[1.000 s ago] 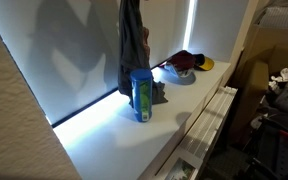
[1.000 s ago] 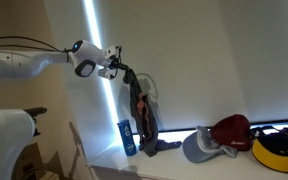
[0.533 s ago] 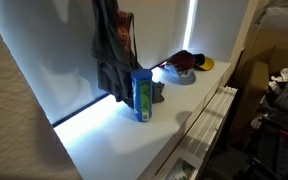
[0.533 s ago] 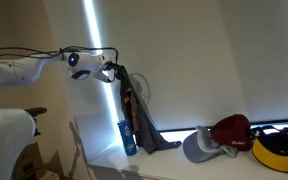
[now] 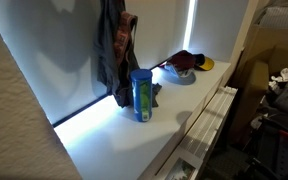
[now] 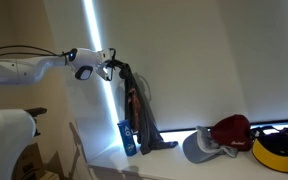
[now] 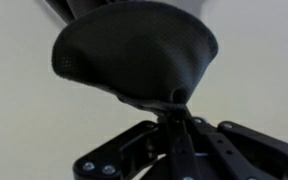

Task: Pick up the grey cloth and put it on top of the blue container.

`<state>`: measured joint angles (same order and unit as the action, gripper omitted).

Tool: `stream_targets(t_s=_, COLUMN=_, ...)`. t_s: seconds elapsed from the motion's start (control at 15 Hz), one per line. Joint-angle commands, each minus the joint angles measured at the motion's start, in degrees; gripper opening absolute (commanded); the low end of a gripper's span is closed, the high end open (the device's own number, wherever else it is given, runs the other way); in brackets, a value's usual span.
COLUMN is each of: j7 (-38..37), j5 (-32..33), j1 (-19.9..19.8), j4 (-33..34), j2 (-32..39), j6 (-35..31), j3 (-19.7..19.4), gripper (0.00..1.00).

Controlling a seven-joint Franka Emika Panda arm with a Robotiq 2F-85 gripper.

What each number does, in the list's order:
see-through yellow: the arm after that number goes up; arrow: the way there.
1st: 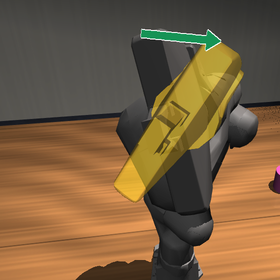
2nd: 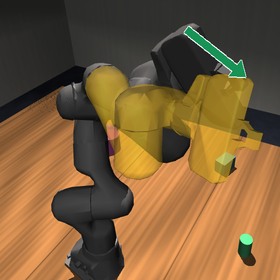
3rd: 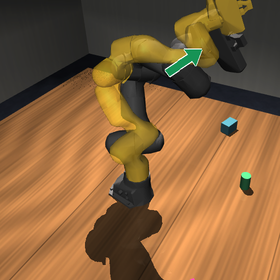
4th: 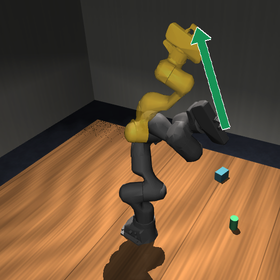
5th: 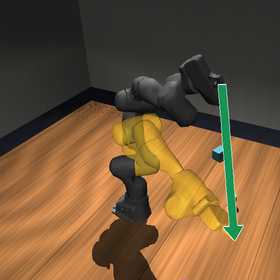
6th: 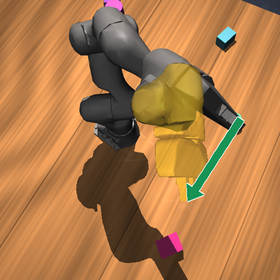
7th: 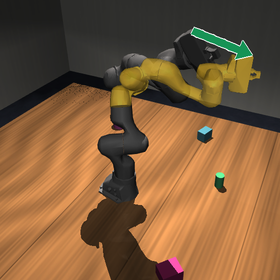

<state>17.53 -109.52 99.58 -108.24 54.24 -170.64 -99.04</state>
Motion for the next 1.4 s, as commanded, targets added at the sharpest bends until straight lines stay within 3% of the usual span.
stream_targets(t_s=0.0, j7=-7.2, j5=15.3, j1=1.6, j4=-4.4, j2=-4.9, j6=-4.0, j3=-0.3, gripper=0.00)
stream_targets(t_s=0.2, j7=-20.9, j5=31.3, j1=2.2, j4=-10.4, j2=-0.5, j6=5.9, j3=-5.4, gripper=0.00)
stream_targets(t_s=0.33, j7=-26.8, j5=38.3, j1=2.3, j4=-10.8, j2=0.5, j6=14.7, j3=-8.5, gripper=0.00)
stream_targets(t_s=0.4, j7=-29.7, j5=42.9, j1=3.3, j4=-10.5, j2=-3.2, j6=14.1, j3=-8.1, gripper=0.00)
stream_targets(t_s=0.47, j7=-32.3, j5=44.6, j1=2.9, j4=-9.7, j2=-2.6, j6=15.5, j3=-8.7, gripper=0.00)
stream_targets(t_s=0.87, j7=-43.6, j5=43.1, j1=2.7, j4=-8.4, j2=-2.4, j6=4.0, j3=-5.7, gripper=0.00)
stream_targets(t_s=1.07, j7=-48.5, j5=42.4, j1=5.8, j4=-8.5, j2=-4.6, j6=4.7, j3=-6.7, gripper=0.00)
stream_targets(t_s=1.33, j7=-54.7, j5=40.4, j1=13.8, j4=-11.3, j2=-2.8, j6=3.9, j3=-11.3, gripper=0.00)
